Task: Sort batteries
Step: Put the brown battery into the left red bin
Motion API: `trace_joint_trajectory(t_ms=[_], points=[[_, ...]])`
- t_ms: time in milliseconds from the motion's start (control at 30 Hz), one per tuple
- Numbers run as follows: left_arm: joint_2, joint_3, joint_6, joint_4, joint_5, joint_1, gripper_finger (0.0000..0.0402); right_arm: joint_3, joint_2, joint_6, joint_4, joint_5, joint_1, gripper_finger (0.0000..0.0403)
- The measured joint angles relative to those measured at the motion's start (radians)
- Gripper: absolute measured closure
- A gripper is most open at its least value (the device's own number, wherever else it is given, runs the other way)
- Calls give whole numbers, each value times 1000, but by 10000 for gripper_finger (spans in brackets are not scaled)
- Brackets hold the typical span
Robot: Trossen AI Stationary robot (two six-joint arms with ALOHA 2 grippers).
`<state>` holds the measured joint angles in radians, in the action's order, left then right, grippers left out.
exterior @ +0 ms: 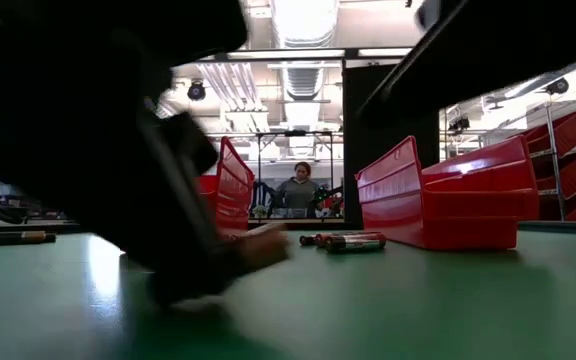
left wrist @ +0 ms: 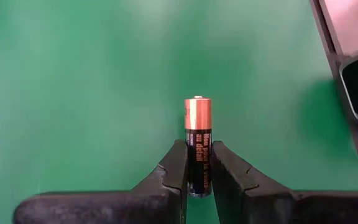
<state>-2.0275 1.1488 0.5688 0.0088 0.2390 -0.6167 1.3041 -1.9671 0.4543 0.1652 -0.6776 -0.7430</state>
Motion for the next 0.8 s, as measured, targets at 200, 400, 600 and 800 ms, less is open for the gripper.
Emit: trace_joint_trajectory(t_ms=[200, 400, 600, 800], points=[[-52, 70, -67, -12, -13, 23, 373, 0, -48, -10, -45, 76, 34, 179], [-55, 81, -96, -23, -17, 57, 373, -11, -73, -10, -43, 160, 65, 183], [-52, 70, -88, -25, -16, 82, 356, -13, -70, -20, -54, 186, 76, 179], [-54, 67, -100, -34, -13, 84, 313, -18, -113, -10, -71, 193, 92, 186]])
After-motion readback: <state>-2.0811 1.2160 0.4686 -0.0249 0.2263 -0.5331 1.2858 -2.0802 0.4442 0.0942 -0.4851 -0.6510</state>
